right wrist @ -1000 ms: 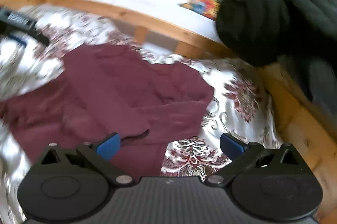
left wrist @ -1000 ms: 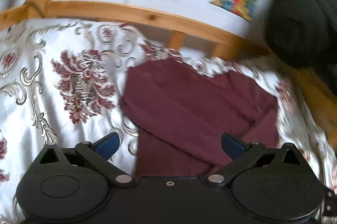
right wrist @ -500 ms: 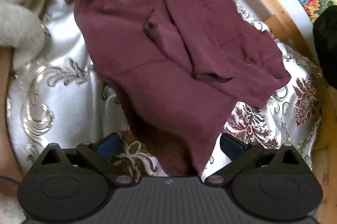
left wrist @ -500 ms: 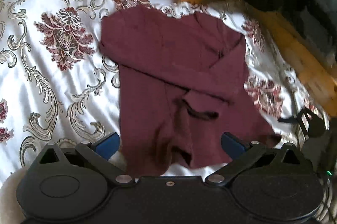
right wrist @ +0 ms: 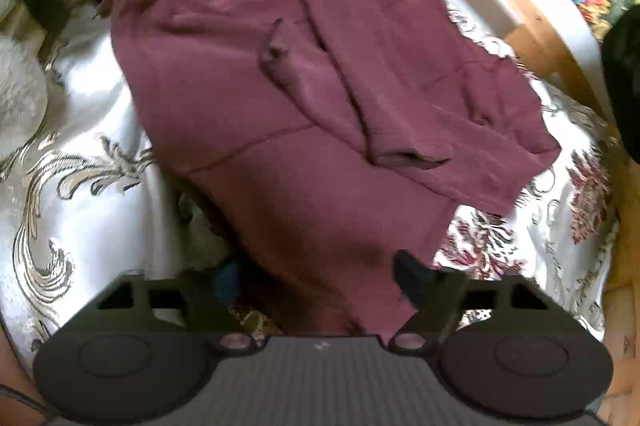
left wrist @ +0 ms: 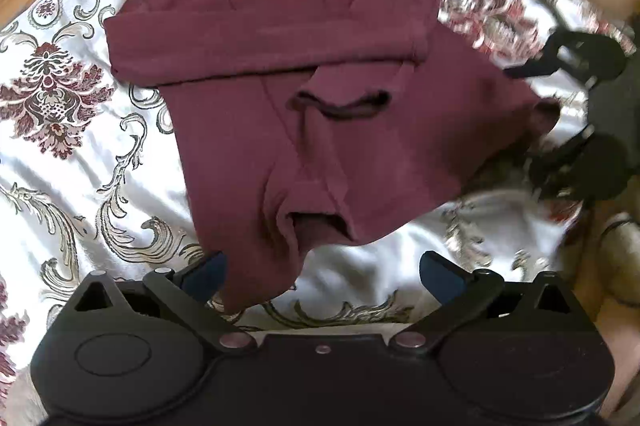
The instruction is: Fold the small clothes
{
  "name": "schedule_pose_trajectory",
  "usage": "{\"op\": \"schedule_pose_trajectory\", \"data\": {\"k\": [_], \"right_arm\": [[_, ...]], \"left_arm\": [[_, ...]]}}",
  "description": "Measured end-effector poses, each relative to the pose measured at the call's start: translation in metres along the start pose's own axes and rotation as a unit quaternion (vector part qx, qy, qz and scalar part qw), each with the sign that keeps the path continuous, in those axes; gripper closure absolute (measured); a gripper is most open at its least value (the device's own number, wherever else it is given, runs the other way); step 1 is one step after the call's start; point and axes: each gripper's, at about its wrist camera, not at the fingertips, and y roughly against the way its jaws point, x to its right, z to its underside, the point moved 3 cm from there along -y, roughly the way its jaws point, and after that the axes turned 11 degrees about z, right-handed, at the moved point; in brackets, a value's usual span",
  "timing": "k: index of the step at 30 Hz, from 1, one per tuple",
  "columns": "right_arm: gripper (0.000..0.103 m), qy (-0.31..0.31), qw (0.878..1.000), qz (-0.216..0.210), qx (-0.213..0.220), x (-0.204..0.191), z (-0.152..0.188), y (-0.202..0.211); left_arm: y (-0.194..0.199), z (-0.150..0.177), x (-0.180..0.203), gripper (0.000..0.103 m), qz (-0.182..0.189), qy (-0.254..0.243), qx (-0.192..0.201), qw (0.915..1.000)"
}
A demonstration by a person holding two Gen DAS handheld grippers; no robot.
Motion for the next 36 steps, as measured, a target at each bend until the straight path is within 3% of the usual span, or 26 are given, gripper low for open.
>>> {"op": "schedule_pose_trajectory", "data": {"k": [1,4,7,10,16,18,21,24,28,32,36], "right_arm": [[0.06,-0.014,1.0,0.005,0.0,0.005,0.0,0.0],[0.084,-0.052,0.999,0.007,-0.002,0.022,0.0,-0.001],[0.088,-0.097,0.995,-0.001,0.004,0.037,0.0,0.003],[0.088,-0.141,0.99,-0.008,0.013,0.052,0.002,0.006],[0.088,-0.173,0.985,-0.008,0.015,0.061,0.003,0.01],[0.089,-0.182,0.983,-0.005,0.018,0.065,0.004,0.009],[0.09,-0.2,0.979,-0.002,0.021,0.071,0.005,0.011],[0.091,-0.213,0.977,0.001,0.025,0.075,0.007,0.012],[0.091,-0.222,0.975,0.004,0.025,0.079,0.009,0.013],[0.091,-0.213,0.977,0.0,0.014,0.075,0.01,0.012],[0.085,-0.159,0.987,0.01,-0.022,0.058,0.01,0.003]], "left_arm": [[-0.003,0.0,0.0,0.002,-0.004,-0.001,-0.007,1.0],[-0.012,-0.003,-0.001,0.003,-0.012,-0.007,-0.029,0.9995],[-0.021,-0.005,0.001,0.008,-0.037,-0.021,-0.051,0.9978],[-0.031,-0.01,0.005,0.008,-0.063,-0.044,-0.066,0.9948],[-0.054,-0.017,0.014,0.021,-0.091,-0.088,-0.097,0.9872],[-0.055,-0.017,0.013,0.024,-0.09,-0.087,-0.101,0.9869],[-0.056,-0.017,0.009,0.036,-0.094,-0.071,-0.101,0.9879],[-0.052,-0.016,0.005,0.048,-0.095,-0.051,-0.088,0.9903],[-0.043,-0.015,-0.003,0.074,-0.105,-0.017,-0.061,0.9925],[-0.03,-0.012,-0.011,0.087,-0.093,0.022,-0.024,0.9951],[-0.02,-0.009,-0.019,0.093,-0.088,0.062,0.007,0.9942]]}}
